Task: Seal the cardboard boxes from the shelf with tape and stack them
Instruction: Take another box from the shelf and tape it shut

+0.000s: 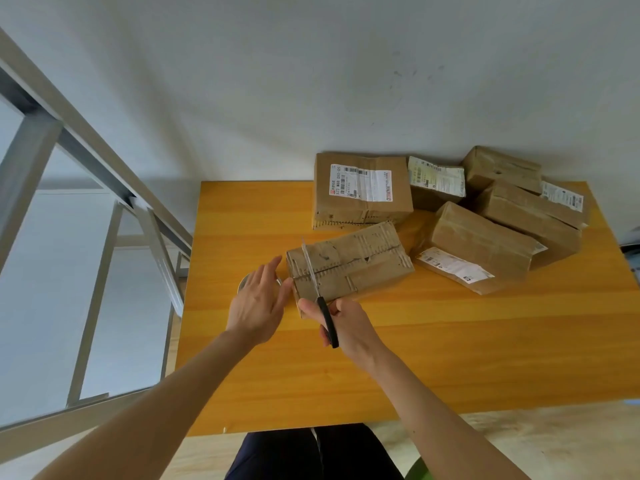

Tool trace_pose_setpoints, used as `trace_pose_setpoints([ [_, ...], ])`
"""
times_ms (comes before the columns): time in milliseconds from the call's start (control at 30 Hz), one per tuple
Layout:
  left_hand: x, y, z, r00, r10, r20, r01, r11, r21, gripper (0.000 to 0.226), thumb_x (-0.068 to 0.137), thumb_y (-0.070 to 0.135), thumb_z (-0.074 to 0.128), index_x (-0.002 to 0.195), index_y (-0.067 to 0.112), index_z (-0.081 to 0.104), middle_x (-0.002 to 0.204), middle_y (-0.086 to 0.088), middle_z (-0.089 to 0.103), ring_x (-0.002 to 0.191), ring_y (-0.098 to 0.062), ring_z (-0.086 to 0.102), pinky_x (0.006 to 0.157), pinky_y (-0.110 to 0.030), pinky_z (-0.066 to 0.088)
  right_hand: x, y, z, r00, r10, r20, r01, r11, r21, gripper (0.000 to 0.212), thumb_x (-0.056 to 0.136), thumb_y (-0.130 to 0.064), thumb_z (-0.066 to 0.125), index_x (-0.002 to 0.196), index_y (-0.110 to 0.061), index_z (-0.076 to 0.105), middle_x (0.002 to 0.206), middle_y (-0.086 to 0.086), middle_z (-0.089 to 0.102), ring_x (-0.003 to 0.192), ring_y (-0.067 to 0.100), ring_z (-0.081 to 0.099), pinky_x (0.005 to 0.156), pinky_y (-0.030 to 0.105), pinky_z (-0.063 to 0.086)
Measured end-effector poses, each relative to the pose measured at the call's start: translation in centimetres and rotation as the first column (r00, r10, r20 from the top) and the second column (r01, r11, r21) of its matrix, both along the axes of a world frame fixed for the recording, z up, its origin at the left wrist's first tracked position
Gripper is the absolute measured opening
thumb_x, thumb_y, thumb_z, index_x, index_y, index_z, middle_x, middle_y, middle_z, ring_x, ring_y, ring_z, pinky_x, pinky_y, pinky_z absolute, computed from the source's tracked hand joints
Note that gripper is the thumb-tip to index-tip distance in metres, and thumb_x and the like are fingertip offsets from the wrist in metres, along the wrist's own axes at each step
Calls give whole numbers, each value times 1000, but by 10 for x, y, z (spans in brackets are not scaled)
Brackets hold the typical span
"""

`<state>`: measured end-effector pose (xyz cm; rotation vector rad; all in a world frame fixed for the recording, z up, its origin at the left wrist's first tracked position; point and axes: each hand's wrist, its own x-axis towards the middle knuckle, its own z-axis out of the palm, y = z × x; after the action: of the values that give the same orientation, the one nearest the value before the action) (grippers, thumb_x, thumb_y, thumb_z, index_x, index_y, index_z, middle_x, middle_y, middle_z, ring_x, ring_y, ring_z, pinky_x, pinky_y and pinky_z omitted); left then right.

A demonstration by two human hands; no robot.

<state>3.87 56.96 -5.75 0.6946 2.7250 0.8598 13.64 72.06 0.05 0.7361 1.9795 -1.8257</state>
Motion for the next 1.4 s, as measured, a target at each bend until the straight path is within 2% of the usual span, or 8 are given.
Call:
trace_pose_setpoints([
  [200, 16, 20, 11, 962, 65, 265, -116, 976, 183, 74, 90, 60, 37, 152, 29, 13, 147, 7, 36, 120, -19, 47, 78, -30, 43, -7, -3, 0, 1000, -8, 18, 11, 992, -124, 82, 76, -69, 64, 76, 13, 63, 61, 18, 57, 53, 19, 55, 51, 23, 40],
  [333, 16, 19, 13, 927, 72, 369, -151, 970, 189, 77, 85, 66, 32, 151, 38, 5, 137, -8, 50, 108, -20, 56, 65, -26, 42, -9, 1, 6, 995, 67, 74, -55, 986, -155, 69, 75, -77, 57, 60, -10, 63, 65, 13, 63, 61, 20, 59, 45, 21, 35],
  [500, 16, 19, 17, 911, 55, 410, -143, 972, 188, 79, 78, 73, 29, 147, 48, -1, 114, -6, 60, 79, -11, 61, 66, -40, 51, -9, 9, 13, 992, 100, 81, -83, 977, -196, 72, 75, -83, 51, 67, -12, 59, 71, 11, 62, 68, 21, 61, 49, 25, 34],
  [833, 8, 21, 14, 885, 7, 465, -133, 962, 239, 68, 83, 69, 31, 140, 57, -5, 96, 3, 62, 73, -3, 60, 61, -23, 42, -15, 6, 17, 994, 75, 80, -58, 978, -199, 76, 75, -83, 50, 76, -8, 60, 69, 12, 60, 67, 22, 59, 43, 19, 33],
  [967, 7, 23, 14, 880, 7, 474, -132, 964, 230, 67, 89, 61, 33, 144, 52, -5, 105, 0, 65, 78, -10, 62, 64, -27, 46, -15, 2, 11, 997, 38, 73, -29, 991, -130, 76, 80, -76, 53, 65, -2, 62, 60, 12, 60, 56, 19, 57, 41, 19, 34],
  [1100, 9, 24, 17, 886, -21, 463, -118, 956, 269, 68, 97, 45, 40, 148, 44, -6, 137, 3, 51, 103, -18, 60, 87, -40, 50, -12, -9, 1, 996, -82, -25, 81, 996, -36, 73, 80, -67, 63, 60, 3, 59, 53, 14, 57, 48, 17, 55, 53, 21, 45],
  [1267, 11, 26, 20, 889, -22, 458, -109, 960, 257, 69, 97, 45, 40, 148, 43, -8, 137, 0, 51, 102, -24, 61, 88, -49, 49, -17, -11, 5, 996, -73, -54, 66, 990, -123, 81, 83, -69, 54, 60, 9, 60, 55, 20, 57, 44, 16, 54, 41, 5, 35],
  [1400, 8, 24, 15, 877, 1, 480, -124, 966, 225, 72, 92, 59, 36, 147, 46, -8, 119, 0, 60, 89, -19, 62, 81, -45, 51, -17, -9, 8, 997, -66, -50, 57, 987, -149, 75, 86, -67, 52, 56, 1, 59, 56, 19, 58, 48, 19, 52, 40, 14, 33],
])
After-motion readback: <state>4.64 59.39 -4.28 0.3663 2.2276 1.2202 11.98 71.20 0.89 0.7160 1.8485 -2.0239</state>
